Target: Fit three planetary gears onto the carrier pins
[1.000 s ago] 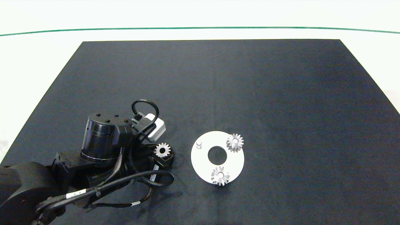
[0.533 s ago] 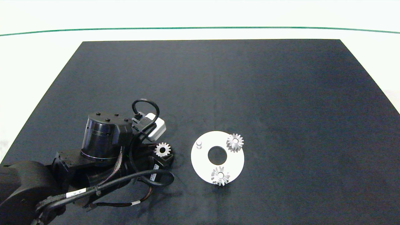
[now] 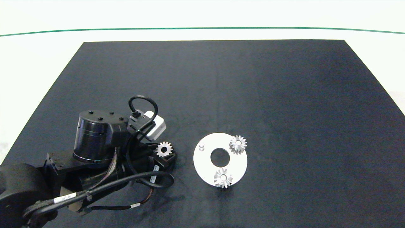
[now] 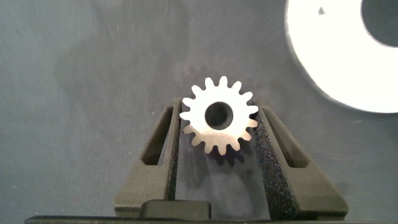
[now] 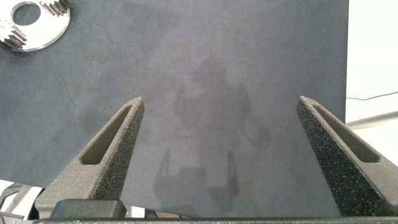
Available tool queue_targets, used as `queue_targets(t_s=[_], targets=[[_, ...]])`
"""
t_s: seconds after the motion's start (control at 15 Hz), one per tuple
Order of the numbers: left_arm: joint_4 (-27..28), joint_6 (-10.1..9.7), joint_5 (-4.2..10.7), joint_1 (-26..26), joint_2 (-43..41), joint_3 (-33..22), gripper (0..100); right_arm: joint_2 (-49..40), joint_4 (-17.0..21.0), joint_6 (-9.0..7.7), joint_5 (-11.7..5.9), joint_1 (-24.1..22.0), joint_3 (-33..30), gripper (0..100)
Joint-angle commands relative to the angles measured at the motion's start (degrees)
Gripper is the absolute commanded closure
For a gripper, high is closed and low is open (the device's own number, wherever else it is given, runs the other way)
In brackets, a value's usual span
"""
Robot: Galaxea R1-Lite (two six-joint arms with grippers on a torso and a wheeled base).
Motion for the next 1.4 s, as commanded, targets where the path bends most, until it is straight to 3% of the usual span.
queue_targets(t_s=[0.07, 0.27, 0.47, 0.6, 0.73, 1.13, 1.4], targets=[[1.5, 0.28, 0.16, -1.5, -2.7, -0.7, 99, 0.2, 0.2, -0.05, -0.09, 0.0, 0.1, 0], [7.2, 0.19, 0.25, -6.8, -4.0, -4.9, 99, 0.4, 0.1, -0.05, -0.01, 0.0, 0.0, 0], [11.4, 0.45, 2.80, -10.6, -3.3, -10.0, 99, 0.5, -0.1, -0.05, -0.09, -0.1, -0.1, 0], [14.4, 0.72, 3.59, -11.7, -2.9, -13.1, 99, 0.6, -0.1, 0.04, -0.09, -0.1, -0.1, 0], [14.4, 0.81, 4.99, -12.4, 0.3, -15.0, 99, 0.6, -0.1, -0.05, -0.09, -0.2, -0.3, 0], [14.3, 1.16, 6.31, -13.0, 5.4, -19.2, 99, 0.8, 0.1, -0.05, -0.09, -0.6, -1.7, 0], [14.3, 1.51, 6.40, -12.5, 6.7, -19.7, 99, 0.8, 0.1, -0.05, -0.09, -0.6, -1.7, 0]])
